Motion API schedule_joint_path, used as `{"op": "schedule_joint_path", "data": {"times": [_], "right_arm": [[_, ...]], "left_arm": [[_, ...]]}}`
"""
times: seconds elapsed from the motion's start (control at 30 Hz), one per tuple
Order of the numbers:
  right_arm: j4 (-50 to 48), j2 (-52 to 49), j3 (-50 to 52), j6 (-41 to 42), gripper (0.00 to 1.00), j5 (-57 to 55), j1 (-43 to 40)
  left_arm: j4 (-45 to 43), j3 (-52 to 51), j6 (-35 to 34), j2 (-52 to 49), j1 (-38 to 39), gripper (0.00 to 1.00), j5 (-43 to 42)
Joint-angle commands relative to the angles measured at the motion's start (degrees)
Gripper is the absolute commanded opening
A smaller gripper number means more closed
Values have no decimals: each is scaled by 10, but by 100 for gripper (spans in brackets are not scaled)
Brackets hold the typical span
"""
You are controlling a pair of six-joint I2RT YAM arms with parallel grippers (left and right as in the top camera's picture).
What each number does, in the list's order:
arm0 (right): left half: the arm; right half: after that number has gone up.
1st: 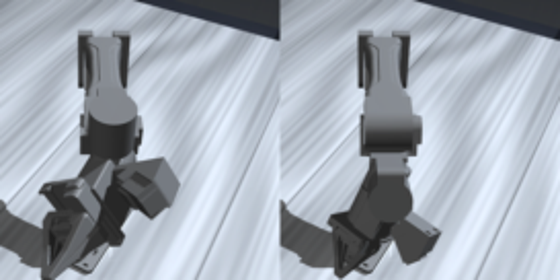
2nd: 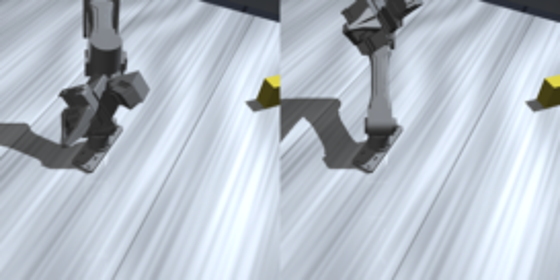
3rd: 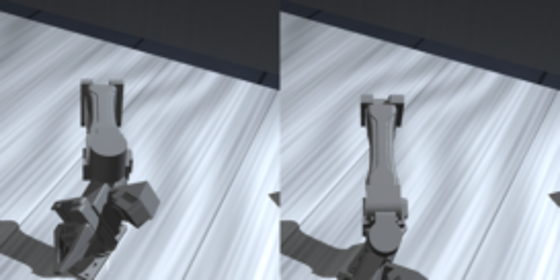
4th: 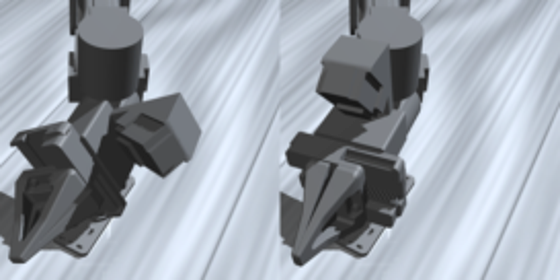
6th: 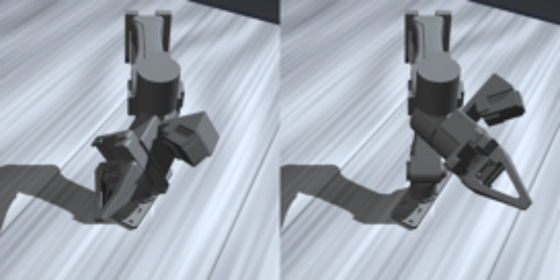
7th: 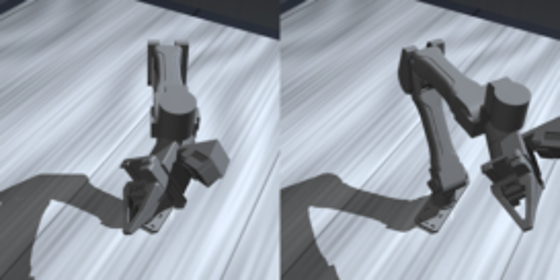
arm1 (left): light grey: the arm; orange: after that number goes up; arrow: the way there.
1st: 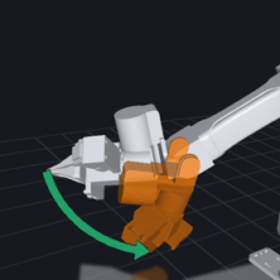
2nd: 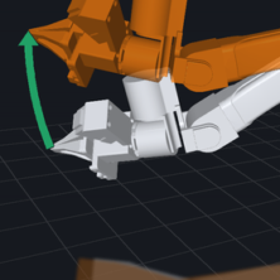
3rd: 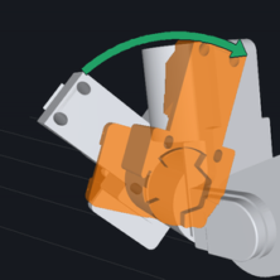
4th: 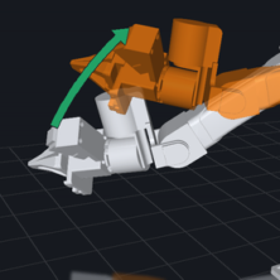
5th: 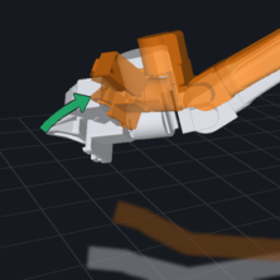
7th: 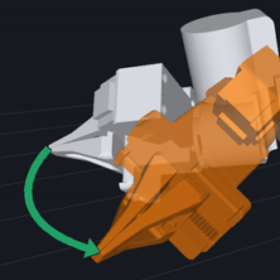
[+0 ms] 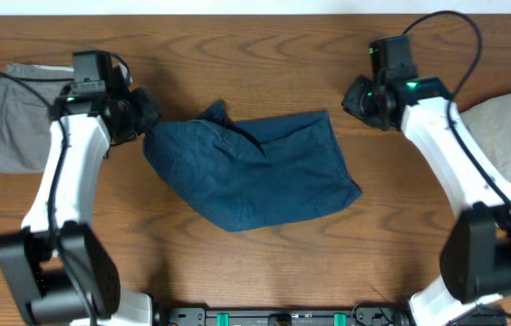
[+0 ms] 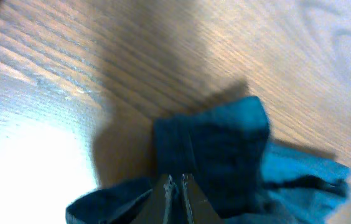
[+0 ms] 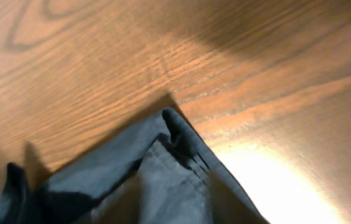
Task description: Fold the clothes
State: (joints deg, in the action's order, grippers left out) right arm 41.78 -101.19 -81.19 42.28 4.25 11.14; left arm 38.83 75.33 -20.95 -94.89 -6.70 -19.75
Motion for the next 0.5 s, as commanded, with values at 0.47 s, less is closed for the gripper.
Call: {"op": "schedule_joint_path", "data": {"times": [0.47], "right_arm": [[-87,-160,53,14,56,57,81]], "left_arm": [[115,-29,5,-7,-1,6,42]]}}
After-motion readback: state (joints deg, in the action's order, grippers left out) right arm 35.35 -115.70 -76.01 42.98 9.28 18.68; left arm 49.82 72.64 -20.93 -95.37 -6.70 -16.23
